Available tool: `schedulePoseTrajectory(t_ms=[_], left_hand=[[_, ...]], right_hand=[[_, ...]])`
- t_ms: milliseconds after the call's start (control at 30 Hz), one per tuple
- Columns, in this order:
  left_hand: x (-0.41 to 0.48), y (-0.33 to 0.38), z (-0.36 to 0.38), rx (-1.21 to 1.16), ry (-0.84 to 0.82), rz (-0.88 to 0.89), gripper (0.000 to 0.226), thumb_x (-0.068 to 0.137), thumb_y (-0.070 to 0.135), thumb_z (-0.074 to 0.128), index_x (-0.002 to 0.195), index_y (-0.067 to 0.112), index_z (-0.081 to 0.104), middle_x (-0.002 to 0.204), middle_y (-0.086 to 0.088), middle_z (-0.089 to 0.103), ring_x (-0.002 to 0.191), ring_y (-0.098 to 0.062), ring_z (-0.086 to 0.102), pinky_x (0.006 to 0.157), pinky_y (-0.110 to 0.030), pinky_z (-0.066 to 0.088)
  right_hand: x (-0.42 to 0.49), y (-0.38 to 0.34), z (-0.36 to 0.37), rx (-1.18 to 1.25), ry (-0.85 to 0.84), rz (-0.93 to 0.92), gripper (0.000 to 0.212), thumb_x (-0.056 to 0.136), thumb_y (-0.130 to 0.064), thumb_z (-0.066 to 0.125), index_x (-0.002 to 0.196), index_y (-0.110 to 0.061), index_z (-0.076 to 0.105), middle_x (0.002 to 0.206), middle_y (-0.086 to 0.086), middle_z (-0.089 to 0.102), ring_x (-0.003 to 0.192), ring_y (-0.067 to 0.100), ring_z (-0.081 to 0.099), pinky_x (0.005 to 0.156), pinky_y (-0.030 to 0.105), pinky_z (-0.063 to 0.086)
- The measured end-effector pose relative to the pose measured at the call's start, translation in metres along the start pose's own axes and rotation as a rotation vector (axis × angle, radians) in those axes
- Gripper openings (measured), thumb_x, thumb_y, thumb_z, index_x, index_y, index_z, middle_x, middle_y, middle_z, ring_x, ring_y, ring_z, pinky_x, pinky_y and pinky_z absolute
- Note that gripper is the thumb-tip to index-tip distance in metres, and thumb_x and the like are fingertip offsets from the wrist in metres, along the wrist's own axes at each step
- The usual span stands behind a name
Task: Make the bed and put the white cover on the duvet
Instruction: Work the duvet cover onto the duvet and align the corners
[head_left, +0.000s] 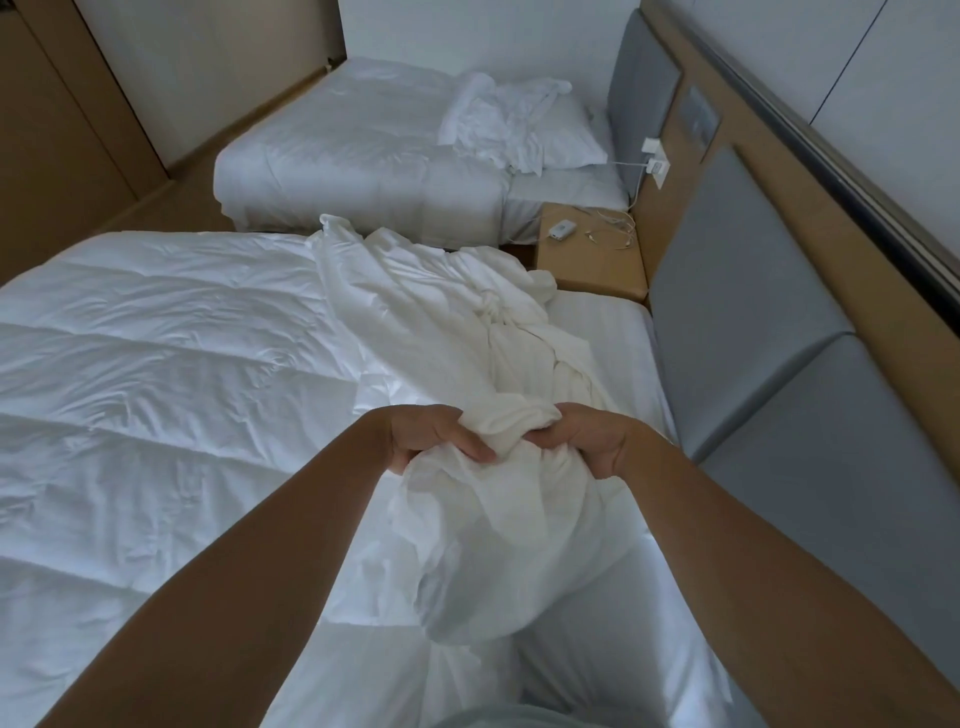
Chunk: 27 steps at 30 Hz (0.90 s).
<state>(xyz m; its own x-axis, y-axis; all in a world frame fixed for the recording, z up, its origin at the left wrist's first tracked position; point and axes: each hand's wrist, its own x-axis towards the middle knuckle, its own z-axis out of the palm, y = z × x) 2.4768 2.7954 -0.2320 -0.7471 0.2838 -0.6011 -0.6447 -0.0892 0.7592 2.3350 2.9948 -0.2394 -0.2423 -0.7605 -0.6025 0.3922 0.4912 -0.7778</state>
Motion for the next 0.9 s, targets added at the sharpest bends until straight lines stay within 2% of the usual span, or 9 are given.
schedulePoseTrajectory(t_ms=[100,233,300,400,500,633,767,833,900], left_hand=[[0.001,0.002,-0.001,-0.04,0.038,0.051,0.05,0.087,0.012,0.071,0.136,0.007,0.06,0.133,-0.018,0.065,0.123,-0.036,0.062,0.108,-0.05,0.048],[0.003,-0.003,0.0,-0.192,0.08,0.195,0.043,0.091,0.014,0.064,0.133,0.006,0.06,0.124,-0.014,0.069,0.112,-0.029,0.068,0.092,-0.039,0.057],[0.004,-0.003,0.002,-0.25,0.104,0.201,0.039,0.092,0.016,0.064,0.129,0.008,0.061,0.119,-0.011,0.071,0.105,-0.026,0.07,0.086,-0.038,0.059],[0.003,0.0,0.004,-0.181,0.062,0.101,0.051,0.083,0.025,0.077,0.13,0.009,0.063,0.122,-0.013,0.071,0.109,-0.03,0.068,0.092,-0.042,0.057],[0.003,0.006,0.01,0.016,-0.031,0.042,0.043,0.083,0.007,0.073,0.125,0.01,0.065,0.119,-0.012,0.072,0.107,-0.029,0.07,0.09,-0.04,0.058],[0.006,0.002,0.013,-0.094,-0.057,0.1,0.036,0.094,-0.001,0.061,0.129,0.006,0.064,0.125,-0.015,0.068,0.113,-0.031,0.067,0.093,-0.041,0.056],[0.007,-0.007,0.005,-0.29,0.072,0.141,0.044,0.086,0.007,0.065,0.13,0.001,0.062,0.116,-0.017,0.07,0.102,-0.032,0.07,0.084,-0.04,0.059],[0.008,-0.005,0.004,-0.336,0.218,0.17,0.042,0.085,0.01,0.069,0.126,0.002,0.065,0.113,-0.016,0.073,0.097,-0.029,0.072,0.08,-0.037,0.06],[0.01,-0.001,0.004,-0.307,0.325,0.197,0.033,0.092,0.012,0.067,0.123,0.003,0.068,0.114,-0.016,0.074,0.096,-0.029,0.073,0.081,-0.038,0.059]], right_hand=[[0.003,0.002,0.003,0.122,0.001,-0.073,0.068,0.065,-0.029,0.094,0.123,-0.006,0.067,0.121,0.014,0.072,0.107,0.026,0.071,0.081,0.035,0.059],[-0.007,-0.007,0.014,0.164,0.068,-0.111,0.022,0.095,-0.015,0.06,0.116,-0.011,0.067,0.1,0.006,0.077,0.089,0.02,0.074,0.073,0.03,0.059],[-0.009,-0.014,0.014,0.075,0.168,-0.092,0.023,0.096,-0.019,0.062,0.118,-0.013,0.066,0.088,0.001,0.077,0.08,0.017,0.072,0.071,0.029,0.057],[-0.008,-0.022,0.016,0.03,0.198,-0.056,0.036,0.089,-0.033,0.073,0.118,-0.01,0.071,0.099,0.007,0.078,0.086,0.022,0.075,0.077,0.032,0.059],[-0.005,-0.026,0.024,-0.085,0.31,-0.142,0.032,0.09,-0.037,0.074,0.103,-0.007,0.073,0.09,0.005,0.078,0.074,0.014,0.076,0.059,0.023,0.057],[0.005,-0.033,0.03,-0.25,0.444,-0.211,0.023,0.088,-0.039,0.076,0.085,-0.017,0.07,0.081,-0.005,0.073,0.06,0.003,0.069,0.051,0.013,0.05],[0.0,-0.029,0.029,-0.147,0.384,-0.223,0.046,0.089,-0.048,0.072,0.102,-0.004,0.072,0.093,0.009,0.075,0.079,0.018,0.072,0.072,0.026,0.058],[-0.005,-0.028,0.028,-0.082,0.345,-0.098,0.06,0.083,-0.063,0.07,0.112,-0.011,0.071,0.104,0.01,0.077,0.092,0.022,0.074,0.084,0.035,0.059],[-0.008,-0.024,0.026,-0.029,0.164,0.042,0.073,0.072,-0.073,0.071,0.119,-0.018,0.068,0.112,0.008,0.076,0.104,0.023,0.073,0.088,0.037,0.058]])
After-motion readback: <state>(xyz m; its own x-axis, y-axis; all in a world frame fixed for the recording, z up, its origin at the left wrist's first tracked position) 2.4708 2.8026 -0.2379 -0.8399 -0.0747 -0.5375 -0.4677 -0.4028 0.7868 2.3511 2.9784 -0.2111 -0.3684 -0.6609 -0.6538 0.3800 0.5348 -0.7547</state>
